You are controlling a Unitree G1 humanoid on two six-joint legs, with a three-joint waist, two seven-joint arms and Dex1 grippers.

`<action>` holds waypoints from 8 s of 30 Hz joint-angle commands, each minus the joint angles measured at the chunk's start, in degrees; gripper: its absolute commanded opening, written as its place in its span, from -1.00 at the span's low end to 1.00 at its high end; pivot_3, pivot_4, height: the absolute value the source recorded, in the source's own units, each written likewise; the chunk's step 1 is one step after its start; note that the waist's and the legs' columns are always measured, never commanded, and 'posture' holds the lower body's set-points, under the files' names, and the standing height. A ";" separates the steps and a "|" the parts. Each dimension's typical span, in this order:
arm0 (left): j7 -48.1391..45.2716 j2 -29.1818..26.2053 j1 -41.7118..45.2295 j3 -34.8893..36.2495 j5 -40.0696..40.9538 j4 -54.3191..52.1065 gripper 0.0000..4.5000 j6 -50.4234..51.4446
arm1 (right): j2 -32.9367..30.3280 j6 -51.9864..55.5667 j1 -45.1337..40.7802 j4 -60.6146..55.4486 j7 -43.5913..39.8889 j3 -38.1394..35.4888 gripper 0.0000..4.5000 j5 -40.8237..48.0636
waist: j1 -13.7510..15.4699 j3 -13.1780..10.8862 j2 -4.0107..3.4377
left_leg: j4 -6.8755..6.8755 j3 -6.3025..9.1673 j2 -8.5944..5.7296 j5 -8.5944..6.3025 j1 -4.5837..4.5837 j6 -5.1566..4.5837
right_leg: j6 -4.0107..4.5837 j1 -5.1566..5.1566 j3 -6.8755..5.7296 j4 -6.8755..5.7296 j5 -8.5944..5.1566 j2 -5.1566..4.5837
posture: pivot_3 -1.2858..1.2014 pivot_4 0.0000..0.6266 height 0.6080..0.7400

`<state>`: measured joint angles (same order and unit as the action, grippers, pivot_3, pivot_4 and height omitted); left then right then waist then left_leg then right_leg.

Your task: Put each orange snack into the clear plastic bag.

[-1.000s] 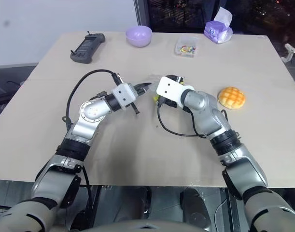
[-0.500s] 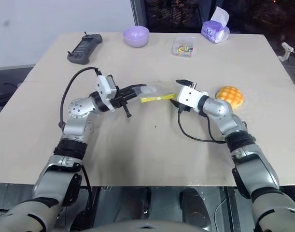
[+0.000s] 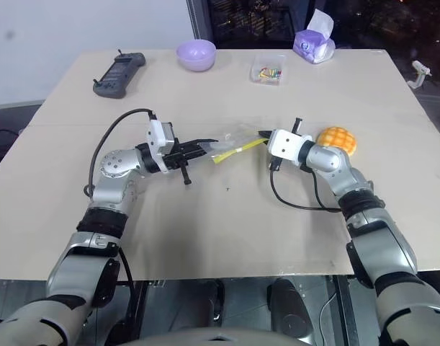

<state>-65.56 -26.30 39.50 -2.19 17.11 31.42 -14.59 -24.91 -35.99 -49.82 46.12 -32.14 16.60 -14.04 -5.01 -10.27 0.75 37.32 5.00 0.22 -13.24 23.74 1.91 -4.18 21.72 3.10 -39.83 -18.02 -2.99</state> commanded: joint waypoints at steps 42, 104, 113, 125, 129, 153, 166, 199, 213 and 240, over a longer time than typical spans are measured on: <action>32.81 2.83 -0.24 -7.99 -27.82 -33.57 -0.68 30.31 | 8.79 56.68 4.15 -36.27 12.72 2.68 -1.00 -18.86 | 1.14 0.01 -0.02 | 0.00 0.02 -0.02 -0.01 0.05 -0.01 | 0.00 0.03 -0.01 -0.02 0.00 -0.01 | 0.03 -0.52 1.00; 32.23 2.33 -3.20 -11.16 -27.59 -36.92 -1.00 34.64 | -0.99 73.28 11.89 -56.75 -11.67 -10.48 0.36 4.32 | 1.77 0.00 -0.01 | 0.00 0.04 -0.01 -0.15 0.06 -0.25 | 0.00 0.00 -0.03 0.01 0.00 -0.01 | 0.03 -0.52 1.00; 33.04 3.47 -5.04 -11.16 -27.56 -33.51 -1.00 27.69 | 13.23 89.93 9.43 -61.66 -3.85 -18.15 -0.83 18.71 | 1.80 0.00 -0.02 | 0.00 0.04 -0.02 -0.15 0.05 -0.26 | 0.00 0.01 -0.02 -0.03 0.00 -0.01 | 0.03 -0.52 1.00; 33.40 3.98 -5.37 -11.35 -27.85 -32.45 -1.00 26.55 | 14.59 90.64 8.62 -62.66 0.49 -15.55 -0.98 24.59 | 2.50 0.01 -0.02 | 0.01 0.06 -0.03 -0.15 0.05 -0.26 | 0.00 0.01 -0.05 -0.02 0.00 -0.02 | 0.03 -0.52 1.00; 33.23 3.86 -5.44 -11.52 -28.05 -32.77 -1.00 26.17 | 14.73 90.14 8.48 -61.79 1.99 -15.01 -0.98 25.42 | 2.51 0.01 -0.02 | 0.01 0.06 -0.03 -0.15 0.06 -0.26 | 0.00 0.01 -0.05 -0.02 0.00 -0.02 | 0.03 -0.52 1.00; 31.71 3.83 -5.95 -11.64 -27.62 -34.01 -1.00 25.79 | 16.03 85.92 8.81 -53.17 6.93 -15.24 -0.98 27.62 | 2.50 0.01 -0.02 | 0.00 0.05 -0.03 -0.15 0.06 -0.26 | 0.00 0.01 -0.04 -0.02 0.00 -0.01 | 0.03 -0.52 1.00; 28.23 4.02 -5.85 -12.54 -26.87 -33.44 -1.00 20.47 | 11.08 74.33 10.01 -46.13 6.26 -7.99 -0.98 20.80 | 2.47 0.01 -0.02 | 0.00 0.03 -0.03 -0.15 0.05 -0.26 | 0.00 0.01 -0.04 -0.01 0.00 -0.01 | 0.03 -0.52 1.00; 32.13 4.45 -4.92 -10.62 -28.47 -29.64 -1.00 22.01 | -3.55 57.59 19.40 -57.44 -14.99 -9.80 0.98 27.50 | 2.77 0.00 -0.01 | 0.01 0.09 -0.03 -0.15 0.08 -0.26 | 0.00 -0.03 -0.08 0.04 0.00 -0.02 | 0.03 -0.52 1.00; 33.00 5.42 -5.57 -10.70 -27.85 -30.10 -1.00 23.30 | -9.35 64.18 17.59 -37.13 1.77 -27.66 0.98 27.11 | 2.85 0.00 -0.01 | 0.03 0.03 -0.04 -0.16 0.04 -0.27 | 0.00 -0.06 -0.05 0.03 0.00 -0.04 | 0.03 -0.52 1.00; 33.38 5.78 -5.10 -11.06 -27.96 -29.34 -1.00 23.14 | -7.43 69.45 16.22 -31.66 0.90 -28.30 -0.96 31.08 | 2.58 0.01 -0.03 | 0.02 -0.06 -0.02 -0.16 0.02 -0.27 | 0.00 -0.06 0.04 0.02 0.00 -0.03 | 0.03 -0.52 1.00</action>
<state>-32.57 -20.72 33.74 -13.59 -11.15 2.96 9.24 -31.74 35.52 -33.93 19.43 -28.04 -12.49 15.69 -2.43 -10.26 0.73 37.34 4.94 0.20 -13.39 23.76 1.64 -4.18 21.67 3.14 -39.80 -18.02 -3.02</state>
